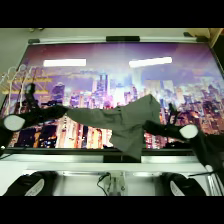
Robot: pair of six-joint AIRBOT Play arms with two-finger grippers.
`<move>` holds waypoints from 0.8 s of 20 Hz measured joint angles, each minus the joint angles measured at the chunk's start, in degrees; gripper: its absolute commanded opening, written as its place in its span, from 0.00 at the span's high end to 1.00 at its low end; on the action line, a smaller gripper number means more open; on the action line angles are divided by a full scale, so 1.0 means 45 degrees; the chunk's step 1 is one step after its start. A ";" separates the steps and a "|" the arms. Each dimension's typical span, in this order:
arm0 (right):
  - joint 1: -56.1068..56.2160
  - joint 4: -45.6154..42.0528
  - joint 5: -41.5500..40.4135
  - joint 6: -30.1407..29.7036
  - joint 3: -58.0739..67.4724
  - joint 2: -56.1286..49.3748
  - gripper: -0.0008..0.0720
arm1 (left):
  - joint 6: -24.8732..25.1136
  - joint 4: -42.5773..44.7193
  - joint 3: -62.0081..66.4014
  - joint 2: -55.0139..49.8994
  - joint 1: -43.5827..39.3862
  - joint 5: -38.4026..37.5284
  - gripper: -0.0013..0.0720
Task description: Fold the shirts.
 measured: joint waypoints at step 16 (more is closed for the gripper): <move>-0.3079 -0.5197 0.3808 -0.0452 1.0656 0.3327 0.90 | -0.1545 0.1855 0.4469 0.3978 0.1933 -0.9534 0.93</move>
